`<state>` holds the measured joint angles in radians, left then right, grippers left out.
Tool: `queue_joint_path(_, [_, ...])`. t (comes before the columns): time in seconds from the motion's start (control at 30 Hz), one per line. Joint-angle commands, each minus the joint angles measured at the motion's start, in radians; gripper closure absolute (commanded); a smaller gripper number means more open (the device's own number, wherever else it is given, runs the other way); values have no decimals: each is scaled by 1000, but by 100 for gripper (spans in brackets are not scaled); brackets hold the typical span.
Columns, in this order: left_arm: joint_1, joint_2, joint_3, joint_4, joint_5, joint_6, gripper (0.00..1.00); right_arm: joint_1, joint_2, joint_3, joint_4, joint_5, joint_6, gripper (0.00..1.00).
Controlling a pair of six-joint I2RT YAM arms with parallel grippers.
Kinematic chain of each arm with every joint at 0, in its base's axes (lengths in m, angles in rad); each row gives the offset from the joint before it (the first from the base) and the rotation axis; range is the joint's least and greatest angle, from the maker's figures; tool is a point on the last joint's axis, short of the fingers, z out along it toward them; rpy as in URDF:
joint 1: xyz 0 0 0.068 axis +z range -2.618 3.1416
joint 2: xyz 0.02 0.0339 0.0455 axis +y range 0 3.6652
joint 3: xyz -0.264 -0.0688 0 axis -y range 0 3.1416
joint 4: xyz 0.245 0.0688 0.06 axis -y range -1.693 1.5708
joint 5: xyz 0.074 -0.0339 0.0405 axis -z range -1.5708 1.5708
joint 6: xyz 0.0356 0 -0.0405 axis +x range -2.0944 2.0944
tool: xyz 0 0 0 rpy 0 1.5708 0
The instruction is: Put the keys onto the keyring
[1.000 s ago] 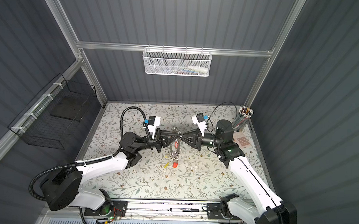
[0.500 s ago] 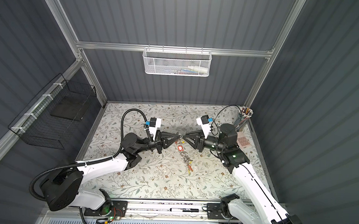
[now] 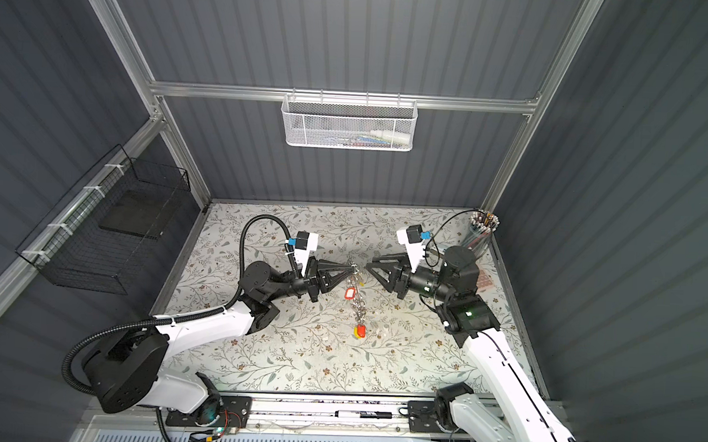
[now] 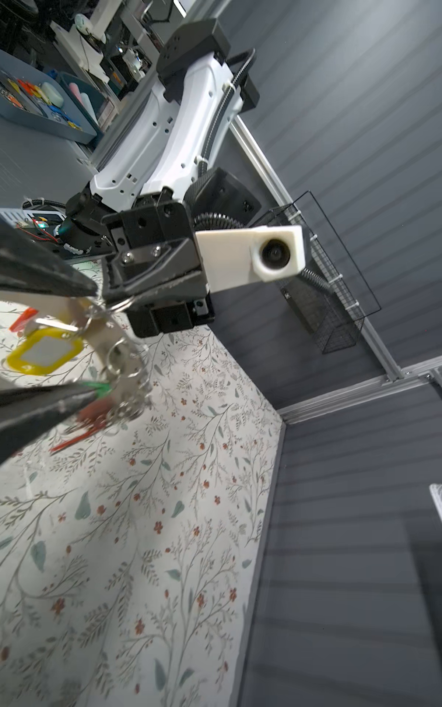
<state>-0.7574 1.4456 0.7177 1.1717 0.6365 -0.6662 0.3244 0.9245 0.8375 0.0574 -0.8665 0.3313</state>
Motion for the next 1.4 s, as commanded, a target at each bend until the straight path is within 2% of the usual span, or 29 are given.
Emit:
queue_joint_path(0.0, [3, 5, 12, 97, 17, -22, 100, 17, 15, 4, 52, -54, 8, 59])
queue_joint_path(0.3, [3, 17, 19, 128, 30, -42, 100, 32, 68, 5, 52, -60, -6, 60])
queue_joint_path(0.93, [3, 49, 31, 165, 22, -59, 100, 50, 97, -3, 55, -104, -15, 80])
queue_joint_path(1.27, [9, 32, 25, 149, 6, -45, 100, 49, 102, -12, 53, -115, -14, 82])
queue_joint_path(1.37, [12, 32, 25, 148, 7, -45, 100, 50, 104, -14, 52, -116, -12, 79])
